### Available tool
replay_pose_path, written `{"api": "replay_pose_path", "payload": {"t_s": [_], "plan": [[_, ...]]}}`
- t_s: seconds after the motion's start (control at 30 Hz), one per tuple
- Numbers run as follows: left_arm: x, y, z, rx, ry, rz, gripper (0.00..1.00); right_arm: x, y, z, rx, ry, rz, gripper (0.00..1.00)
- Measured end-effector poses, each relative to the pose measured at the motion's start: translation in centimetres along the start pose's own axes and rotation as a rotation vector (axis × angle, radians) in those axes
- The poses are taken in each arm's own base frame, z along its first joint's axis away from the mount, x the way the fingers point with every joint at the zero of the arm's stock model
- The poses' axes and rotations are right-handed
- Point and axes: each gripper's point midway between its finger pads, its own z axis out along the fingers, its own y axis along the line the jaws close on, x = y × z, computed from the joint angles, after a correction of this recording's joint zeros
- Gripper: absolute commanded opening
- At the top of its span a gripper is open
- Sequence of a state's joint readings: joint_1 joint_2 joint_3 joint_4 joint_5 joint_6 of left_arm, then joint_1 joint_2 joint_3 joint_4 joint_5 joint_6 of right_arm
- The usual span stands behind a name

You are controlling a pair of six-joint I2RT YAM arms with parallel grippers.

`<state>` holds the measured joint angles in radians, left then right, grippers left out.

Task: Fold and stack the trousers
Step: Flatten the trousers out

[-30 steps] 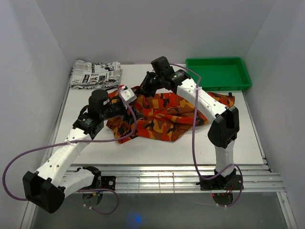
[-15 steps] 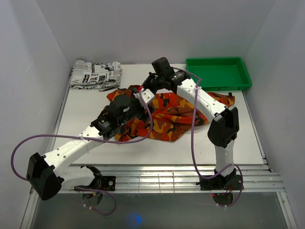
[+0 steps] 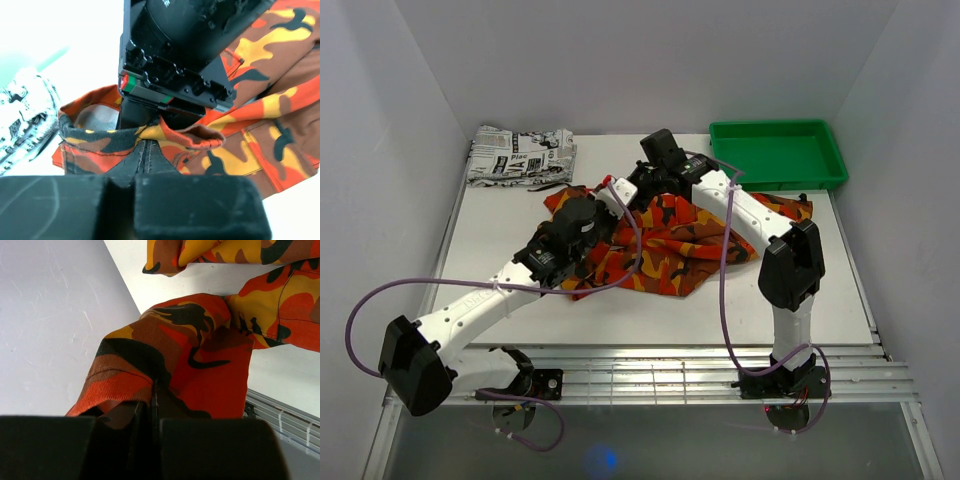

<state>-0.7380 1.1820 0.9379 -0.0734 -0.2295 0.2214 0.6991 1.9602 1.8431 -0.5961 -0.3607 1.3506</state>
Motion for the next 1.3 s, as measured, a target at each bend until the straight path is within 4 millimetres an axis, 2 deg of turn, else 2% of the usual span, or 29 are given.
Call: {"api": "replay_pose_path", "payload": {"t_s": [0.2, 0.23, 0.27, 0.3, 0.33, 0.37, 0.53, 0.7, 0.83, 1.1, 1.2, 1.3], "plan": [[-0.6, 0.4, -0.6, 0.004, -0.022, -0.019, 0.00, -0.2, 0.1, -0.2, -0.004, -0.012, -0.013, 0.08], [-0.9, 0.4, -0.8, 0.010, -0.033, -0.030, 0.03, -0.3, 0.1, -0.3, -0.003, -0.014, -0.016, 0.08], [-1.2, 0.4, -1.1, 0.024, -0.046, -0.041, 0.17, -0.4, 0.0, -0.3, -0.002, -0.016, -0.017, 0.08], [-1.4, 0.1, -1.4, 0.044, -0.061, -0.052, 0.61, -0.4, 0.0, -0.3, -0.001, -0.017, -0.017, 0.08], [-1.5, -0.1, -1.8, 0.065, -0.072, -0.060, 0.81, -0.6, -0.1, -0.4, 0.000, -0.018, -0.016, 0.08], [-1.8, -0.3, -2.2, 0.087, -0.087, -0.077, 0.89, -0.6, -0.1, -0.4, 0.000, -0.019, -0.015, 0.08], [-2.2, -1.8, -2.8, 0.166, -0.109, -0.128, 0.98, -0.6, -0.1, -0.4, 0.000, -0.018, -0.012, 0.08], [-0.7, -2.5, -0.9, 0.162, -0.035, -0.168, 0.97, -0.5, 0.0, -0.4, -0.001, -0.013, -0.006, 0.08], [-0.1, -2.0, 0.7, 0.107, 0.016, -0.199, 0.94, -0.9, 0.0, -0.4, 0.004, -0.034, 0.012, 0.08], [-0.3, -1.2, 1.2, 0.042, 0.023, -0.264, 0.78, -1.0, 0.1, -0.4, 0.003, -0.039, 0.038, 0.08], [-0.2, -1.0, 1.6, 0.019, 0.032, -0.278, 0.64, -1.2, 0.0, -0.3, 0.006, -0.053, 0.044, 0.08], [0.2, -0.7, 1.8, 0.002, 0.051, -0.283, 0.42, -1.5, 0.0, -0.3, 0.009, -0.065, 0.048, 0.08]]}}
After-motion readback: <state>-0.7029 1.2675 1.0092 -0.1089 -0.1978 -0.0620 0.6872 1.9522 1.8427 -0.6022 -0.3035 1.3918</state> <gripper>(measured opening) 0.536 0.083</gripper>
